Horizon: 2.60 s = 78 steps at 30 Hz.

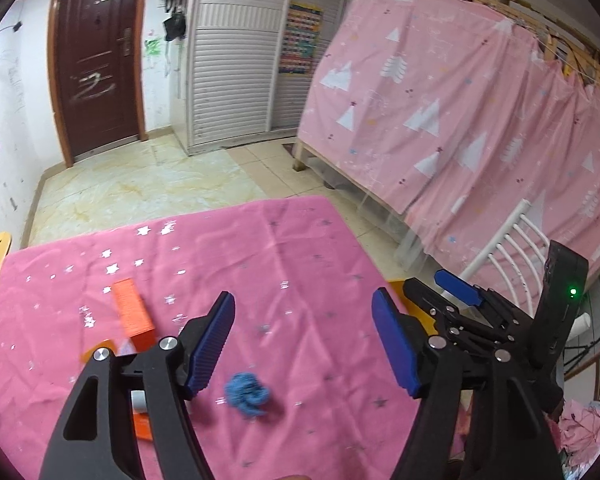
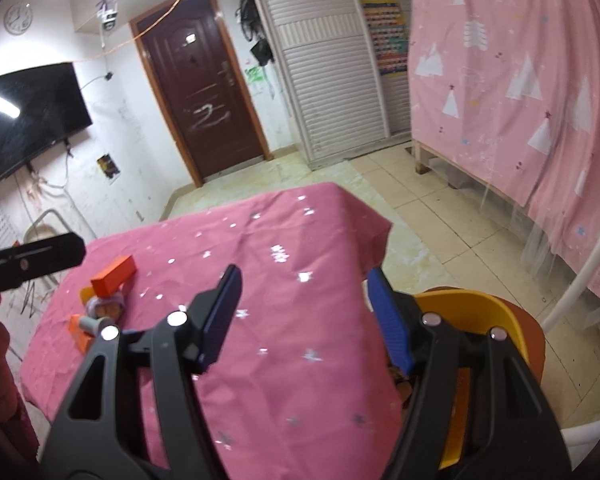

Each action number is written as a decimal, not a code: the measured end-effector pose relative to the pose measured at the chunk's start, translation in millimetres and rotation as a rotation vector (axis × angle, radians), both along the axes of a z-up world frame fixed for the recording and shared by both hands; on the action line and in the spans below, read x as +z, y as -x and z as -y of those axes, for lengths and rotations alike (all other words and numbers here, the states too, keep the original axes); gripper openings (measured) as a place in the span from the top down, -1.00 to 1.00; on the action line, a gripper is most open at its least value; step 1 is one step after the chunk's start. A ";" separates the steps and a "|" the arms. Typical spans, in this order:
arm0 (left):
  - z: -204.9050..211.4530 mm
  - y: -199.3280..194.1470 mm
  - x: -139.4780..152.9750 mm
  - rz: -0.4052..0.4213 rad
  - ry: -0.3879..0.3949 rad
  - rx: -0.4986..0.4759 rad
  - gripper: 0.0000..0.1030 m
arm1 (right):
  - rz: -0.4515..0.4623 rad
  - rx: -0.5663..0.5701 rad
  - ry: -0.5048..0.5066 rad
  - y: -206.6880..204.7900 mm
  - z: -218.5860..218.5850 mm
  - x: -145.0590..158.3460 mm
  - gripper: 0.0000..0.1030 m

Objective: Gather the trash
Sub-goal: 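Move both open tools back over the remaining trash on the table, then grasp the lavender towel with the left tool while the right tool grasps the blue yarn ball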

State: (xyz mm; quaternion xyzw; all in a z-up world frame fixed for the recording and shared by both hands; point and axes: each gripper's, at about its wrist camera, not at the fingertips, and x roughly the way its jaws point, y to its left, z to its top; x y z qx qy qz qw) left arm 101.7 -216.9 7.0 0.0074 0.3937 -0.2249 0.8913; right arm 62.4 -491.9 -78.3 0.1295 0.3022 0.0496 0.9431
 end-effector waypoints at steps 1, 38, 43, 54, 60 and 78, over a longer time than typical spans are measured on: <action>-6.4 -1.5 -1.1 -0.002 -0.001 0.011 -0.24 | -0.003 0.011 0.004 -2.2 -4.5 0.3 -0.22; -113.2 -31.0 -73.3 -0.160 -0.047 0.057 -0.25 | -0.074 0.267 0.076 -12.6 -107.3 -6.5 -0.24; -105.1 -42.3 -84.7 -0.186 -0.079 0.068 -0.22 | -0.081 0.283 0.080 -12.3 -113.9 -9.0 -0.25; -105.1 -56.8 -99.6 -0.222 -0.124 0.126 0.50 | -0.079 0.364 0.097 -7.5 -132.9 -14.9 -0.44; -107.1 -49.6 -93.0 -0.191 -0.134 0.129 0.64 | -0.098 0.390 0.110 -6.4 -139.6 -17.1 -0.45; -145.8 -8.8 -23.4 -0.035 -0.022 0.175 0.64 | -0.162 0.426 0.195 -4.0 -170.2 -25.2 0.06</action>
